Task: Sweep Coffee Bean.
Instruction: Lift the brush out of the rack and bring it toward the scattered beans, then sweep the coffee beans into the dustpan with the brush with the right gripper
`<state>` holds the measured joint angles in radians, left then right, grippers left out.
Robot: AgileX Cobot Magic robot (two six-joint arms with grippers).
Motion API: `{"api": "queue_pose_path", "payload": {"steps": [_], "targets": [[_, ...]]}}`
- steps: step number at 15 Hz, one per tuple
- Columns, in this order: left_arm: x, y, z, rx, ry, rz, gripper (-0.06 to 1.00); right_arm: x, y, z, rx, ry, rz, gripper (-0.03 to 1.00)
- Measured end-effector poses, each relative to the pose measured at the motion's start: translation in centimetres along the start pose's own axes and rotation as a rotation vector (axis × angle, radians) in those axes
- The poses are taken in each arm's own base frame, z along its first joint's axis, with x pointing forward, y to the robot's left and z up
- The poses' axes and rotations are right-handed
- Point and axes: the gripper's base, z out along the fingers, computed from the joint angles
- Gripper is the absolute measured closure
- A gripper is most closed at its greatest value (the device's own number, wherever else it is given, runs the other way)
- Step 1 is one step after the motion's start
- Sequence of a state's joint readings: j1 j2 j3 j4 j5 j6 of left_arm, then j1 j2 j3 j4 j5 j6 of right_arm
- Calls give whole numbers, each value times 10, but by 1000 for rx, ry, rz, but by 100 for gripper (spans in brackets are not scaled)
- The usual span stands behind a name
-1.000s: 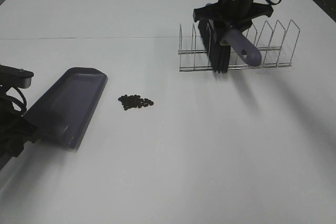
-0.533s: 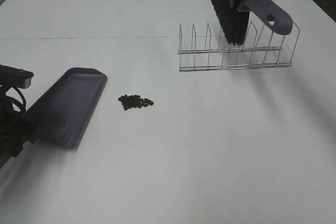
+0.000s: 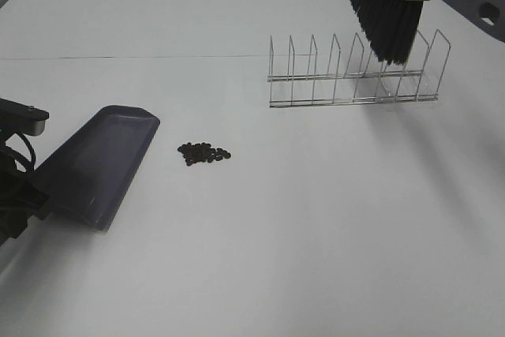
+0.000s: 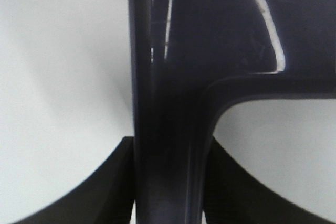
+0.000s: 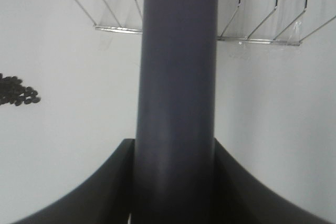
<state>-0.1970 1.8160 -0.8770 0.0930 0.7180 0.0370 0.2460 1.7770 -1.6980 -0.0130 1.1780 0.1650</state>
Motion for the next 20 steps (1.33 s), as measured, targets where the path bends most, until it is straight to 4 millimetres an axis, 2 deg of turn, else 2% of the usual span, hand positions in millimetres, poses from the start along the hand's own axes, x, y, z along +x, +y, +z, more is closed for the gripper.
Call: {"api": "queue_pose_path", "payload": {"steps": [1,2,4,5,7,9,11,14,20], "targets": [[0,0,0,-3,2,3,61,15,3,-2,-12,-6,-11,68],[0,0,0,-5,2,5,61,40,8,2,-7,4,-50,68],[0,1,0,-8,1,9,61,69,19,23,33,70,-115,68],[-2,1,-2,-9,-2,8,61,77,25,33,72,94,-154,68],[-7,2,-4,-11,4,9,61,81,35,46,139,111,-214,68],[-10,1,1,-11,35,16,61,87,59,64,240,115,-322,68],[-14,-10,7,-11,50,54,61,93,79,88,307,143,-392,68],[-25,-28,10,-13,44,89,61,90,104,119,321,181,-445,68],[-36,-31,15,-13,91,90,61,87,140,172,299,235,-541,68]]}}
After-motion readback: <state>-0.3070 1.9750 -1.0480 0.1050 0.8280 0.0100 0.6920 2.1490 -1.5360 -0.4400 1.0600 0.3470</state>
